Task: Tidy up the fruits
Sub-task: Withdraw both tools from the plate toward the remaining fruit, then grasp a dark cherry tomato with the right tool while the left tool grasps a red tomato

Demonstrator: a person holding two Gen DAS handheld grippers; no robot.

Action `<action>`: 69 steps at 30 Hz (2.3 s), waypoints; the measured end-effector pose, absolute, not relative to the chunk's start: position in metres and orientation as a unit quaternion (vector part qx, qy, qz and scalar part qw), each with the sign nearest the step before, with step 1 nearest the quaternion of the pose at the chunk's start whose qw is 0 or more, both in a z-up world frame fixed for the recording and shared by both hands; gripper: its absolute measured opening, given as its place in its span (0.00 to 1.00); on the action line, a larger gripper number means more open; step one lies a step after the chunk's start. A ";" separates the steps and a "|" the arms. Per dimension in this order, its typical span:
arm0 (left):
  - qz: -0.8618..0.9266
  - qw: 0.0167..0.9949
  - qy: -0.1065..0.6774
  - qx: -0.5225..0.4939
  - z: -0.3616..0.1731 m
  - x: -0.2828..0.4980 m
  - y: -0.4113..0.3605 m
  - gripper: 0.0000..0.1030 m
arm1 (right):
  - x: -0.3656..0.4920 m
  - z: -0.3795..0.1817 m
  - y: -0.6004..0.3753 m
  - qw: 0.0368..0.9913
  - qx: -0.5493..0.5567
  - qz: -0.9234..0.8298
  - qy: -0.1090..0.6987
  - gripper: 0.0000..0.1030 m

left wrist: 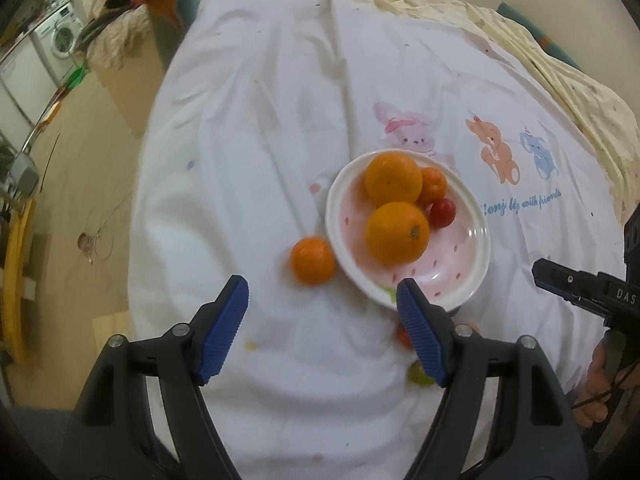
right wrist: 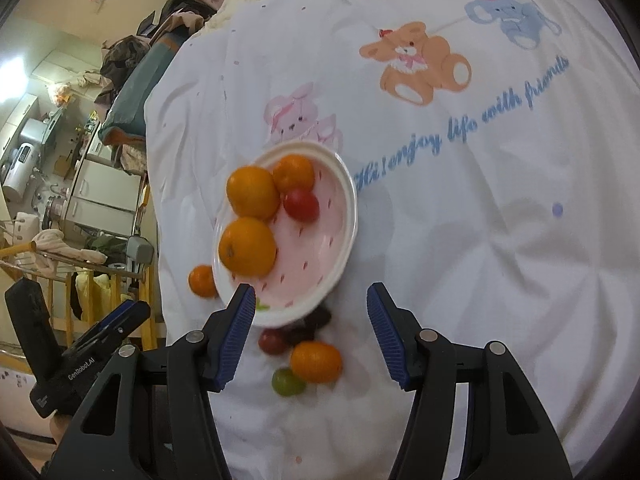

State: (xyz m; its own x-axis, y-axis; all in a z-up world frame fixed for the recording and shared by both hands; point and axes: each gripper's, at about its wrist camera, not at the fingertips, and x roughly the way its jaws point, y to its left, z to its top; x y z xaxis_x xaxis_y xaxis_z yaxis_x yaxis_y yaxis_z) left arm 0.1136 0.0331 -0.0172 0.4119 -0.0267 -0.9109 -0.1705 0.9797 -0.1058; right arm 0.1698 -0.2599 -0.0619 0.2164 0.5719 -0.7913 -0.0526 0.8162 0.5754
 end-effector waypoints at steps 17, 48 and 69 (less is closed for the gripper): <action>0.060 0.818 0.555 -0.139 -0.035 0.085 0.050 0.71 | 0.154 -0.103 -0.198 0.748 0.051 0.196 0.632 0.48; 0.069 0.810 0.563 -0.147 -0.048 0.096 0.050 0.71 | 0.146 -0.071 -0.241 0.742 0.152 0.246 0.605 0.24; -0.048 0.778 0.623 -0.066 -0.097 0.116 -0.057 0.47 | 0.147 -0.057 -0.285 0.754 0.258 0.190 0.573 0.24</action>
